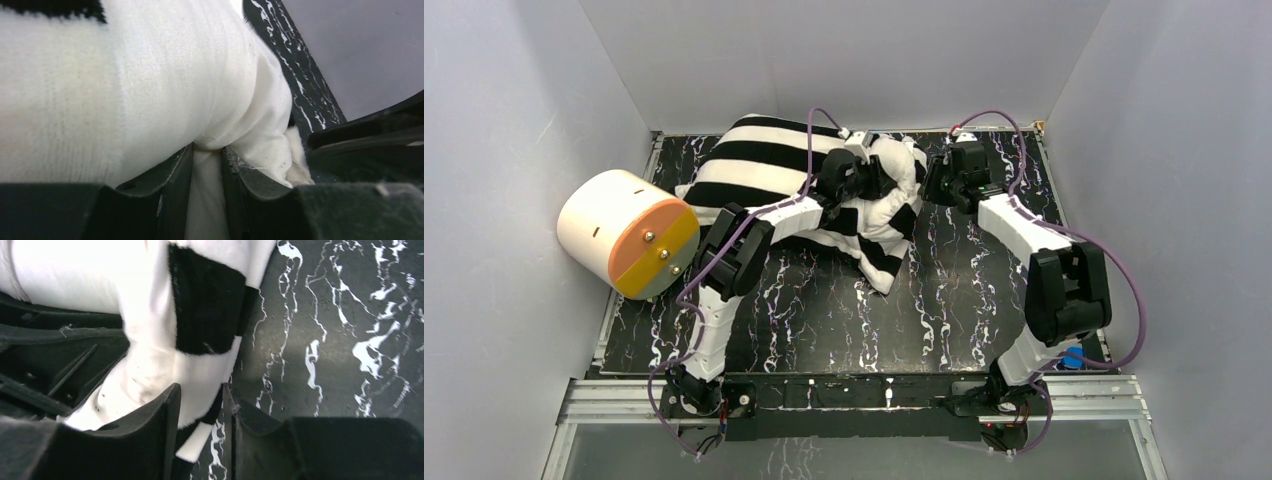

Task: Put the pillow into the pillowcase
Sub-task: Stuff the pillow into the pillowcase.

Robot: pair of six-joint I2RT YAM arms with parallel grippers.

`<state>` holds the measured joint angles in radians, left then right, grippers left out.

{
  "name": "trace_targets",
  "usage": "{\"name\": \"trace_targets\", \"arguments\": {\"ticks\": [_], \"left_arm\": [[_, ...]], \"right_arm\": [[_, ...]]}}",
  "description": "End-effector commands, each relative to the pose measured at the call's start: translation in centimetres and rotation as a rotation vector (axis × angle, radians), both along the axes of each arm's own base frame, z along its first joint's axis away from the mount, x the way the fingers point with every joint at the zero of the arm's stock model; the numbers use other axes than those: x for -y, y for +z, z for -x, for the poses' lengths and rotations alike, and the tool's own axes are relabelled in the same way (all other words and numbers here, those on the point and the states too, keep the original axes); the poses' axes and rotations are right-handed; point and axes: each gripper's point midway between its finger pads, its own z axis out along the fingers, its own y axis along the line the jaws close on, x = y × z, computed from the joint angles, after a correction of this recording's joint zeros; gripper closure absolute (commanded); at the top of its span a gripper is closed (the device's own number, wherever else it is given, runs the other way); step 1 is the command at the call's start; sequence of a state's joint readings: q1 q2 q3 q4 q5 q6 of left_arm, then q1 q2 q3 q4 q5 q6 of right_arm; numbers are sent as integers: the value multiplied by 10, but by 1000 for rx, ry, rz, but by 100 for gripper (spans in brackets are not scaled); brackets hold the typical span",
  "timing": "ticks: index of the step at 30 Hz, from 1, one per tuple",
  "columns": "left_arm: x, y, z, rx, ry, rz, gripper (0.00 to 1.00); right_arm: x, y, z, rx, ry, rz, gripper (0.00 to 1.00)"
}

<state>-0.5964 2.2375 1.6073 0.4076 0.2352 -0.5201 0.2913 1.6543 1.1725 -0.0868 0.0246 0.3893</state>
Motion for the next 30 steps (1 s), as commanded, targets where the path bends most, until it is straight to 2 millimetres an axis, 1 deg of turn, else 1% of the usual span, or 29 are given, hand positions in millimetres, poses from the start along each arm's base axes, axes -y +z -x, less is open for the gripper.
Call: {"name": "trace_targets", "arguments": {"ticks": [1,3,4,7,9,13,17,19,20,23,25,26,27,28,29,30], "left_arm": [[-120,-190,60,-313,208,-455,71],[-129,-213,74,-369,202,-493,72],[-130,-219,79,-389,194,-505,72],[-131,-229,86,-408,188,-496,72],[-130,-235,92,-425,173,-482,72],[-129,-242,97,-443,153,-484,72],[-128,-240,99,-437,149,-473,72],[-129,-240,100,-437,147,-471,72],[-129,-239,100,-436,149,-470,72],[-131,-240,101,-437,150,-475,73],[-130,-241,101,-439,147,-478,75],[-131,-242,100,-442,145,-484,75],[-131,-242,100,-444,142,-490,74],[-130,-241,99,-443,141,-490,74],[-130,-241,99,-442,142,-491,73],[-130,-241,98,-440,143,-491,73]], "right_arm": [[10,71,0,109,25,-57,54],[10,77,-6,117,24,-55,54],[7,77,-9,118,35,-62,54],[-4,72,-18,95,67,-84,55],[-7,68,-25,77,66,-75,56],[-11,61,-36,72,63,-64,56],[-15,46,-49,46,52,-33,56],[-13,36,-56,27,37,6,58],[-7,30,-60,16,3,50,61],[6,15,-62,-17,-53,155,71],[11,10,-64,-21,-75,218,80],[13,9,-67,-17,-83,248,86],[14,11,-69,-9,-86,267,94],[9,16,-72,3,-68,259,100],[2,25,-76,28,-40,233,100],[-10,38,-78,65,7,181,100]]}}
